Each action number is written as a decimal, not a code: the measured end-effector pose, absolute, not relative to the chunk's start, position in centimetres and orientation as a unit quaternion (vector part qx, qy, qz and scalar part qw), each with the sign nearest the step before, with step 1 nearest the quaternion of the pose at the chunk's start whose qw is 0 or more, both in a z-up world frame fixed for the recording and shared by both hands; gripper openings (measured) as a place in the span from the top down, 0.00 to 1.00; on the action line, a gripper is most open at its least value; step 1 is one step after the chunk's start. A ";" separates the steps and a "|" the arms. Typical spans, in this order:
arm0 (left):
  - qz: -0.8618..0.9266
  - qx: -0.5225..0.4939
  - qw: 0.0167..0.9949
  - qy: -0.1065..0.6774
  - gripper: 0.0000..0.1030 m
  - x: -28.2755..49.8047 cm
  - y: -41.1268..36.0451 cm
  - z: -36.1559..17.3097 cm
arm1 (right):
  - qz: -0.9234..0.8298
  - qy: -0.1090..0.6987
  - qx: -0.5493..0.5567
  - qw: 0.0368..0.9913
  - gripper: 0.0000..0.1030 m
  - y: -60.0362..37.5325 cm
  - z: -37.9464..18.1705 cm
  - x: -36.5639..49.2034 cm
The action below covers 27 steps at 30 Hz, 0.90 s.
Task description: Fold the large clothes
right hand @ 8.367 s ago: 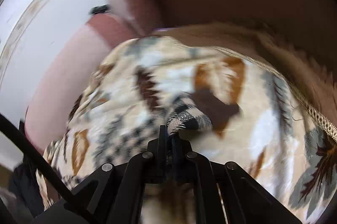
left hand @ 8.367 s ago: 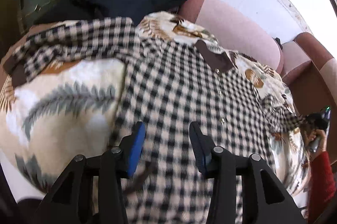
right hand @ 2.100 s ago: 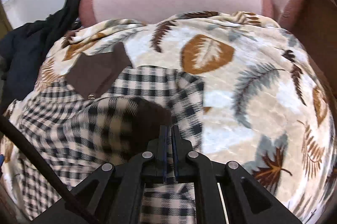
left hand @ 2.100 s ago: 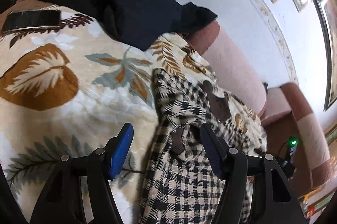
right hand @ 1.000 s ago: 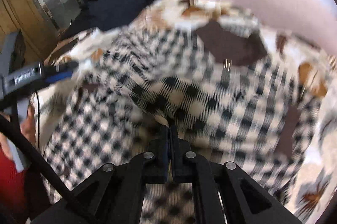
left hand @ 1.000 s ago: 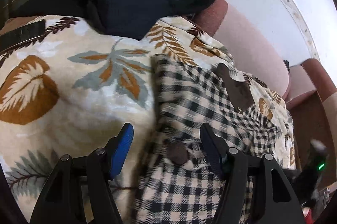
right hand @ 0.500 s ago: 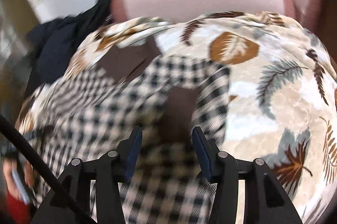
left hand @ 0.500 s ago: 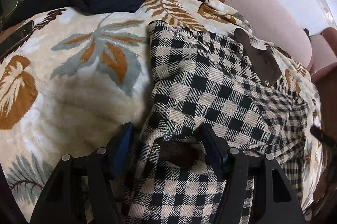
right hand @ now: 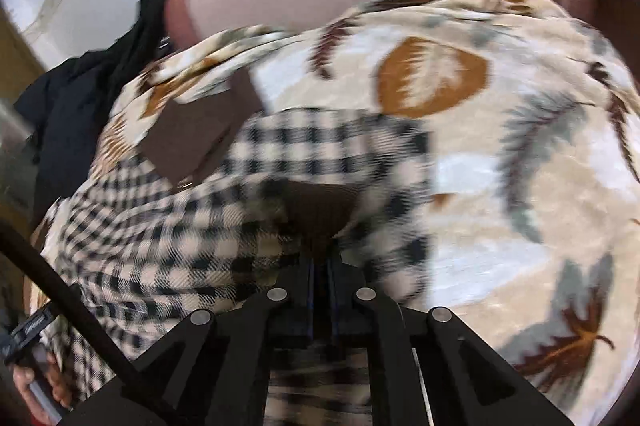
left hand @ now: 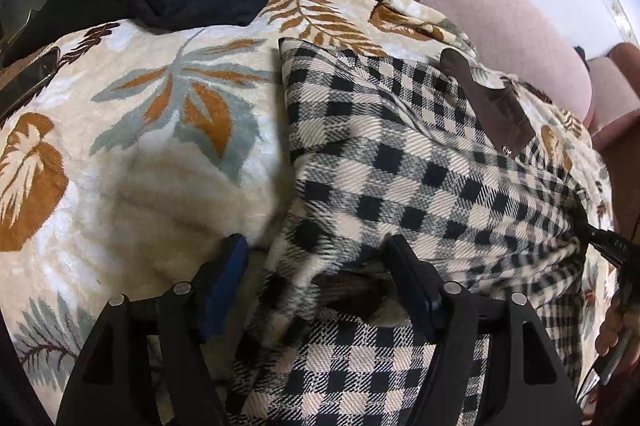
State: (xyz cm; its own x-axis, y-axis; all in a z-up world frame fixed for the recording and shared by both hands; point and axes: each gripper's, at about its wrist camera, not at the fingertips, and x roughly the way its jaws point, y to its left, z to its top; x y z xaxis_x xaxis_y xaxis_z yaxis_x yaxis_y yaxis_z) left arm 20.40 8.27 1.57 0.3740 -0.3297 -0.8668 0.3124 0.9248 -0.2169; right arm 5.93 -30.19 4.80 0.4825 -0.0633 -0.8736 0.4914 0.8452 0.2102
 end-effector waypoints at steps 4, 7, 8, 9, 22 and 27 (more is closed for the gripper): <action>-0.191 0.009 0.831 0.522 0.31 20.1 8.1 1.7 | -0.188 0.507 0.187 0.820 0.92 -29.3 3.9 6.5; -0.201 0.006 0.833 0.516 0.31 19.5 8.6 2.7 | -0.186 0.477 0.204 0.834 0.84 -28.9 5.6 5.0; -0.204 0.004 0.835 0.511 0.31 19.3 8.9 3.1 | -0.184 0.465 0.211 0.840 0.82 -28.9 6.6 3.9; -0.204 0.003 0.839 0.504 0.31 19.0 9.4 3.6 | -0.185 0.457 0.209 0.845 0.76 -28.9 7.3 2.9; -0.247 -0.071 0.804 0.537 0.31 15.3 16.4 1.8 | -0.123 0.472 0.316 0.814 0.45 -30.7 3.1 -10.0; -0.293 -0.115 0.776 0.546 0.31 13.1 16.8 1.3 | -0.026 0.447 0.380 0.809 0.44 -29.6 2.4 -12.1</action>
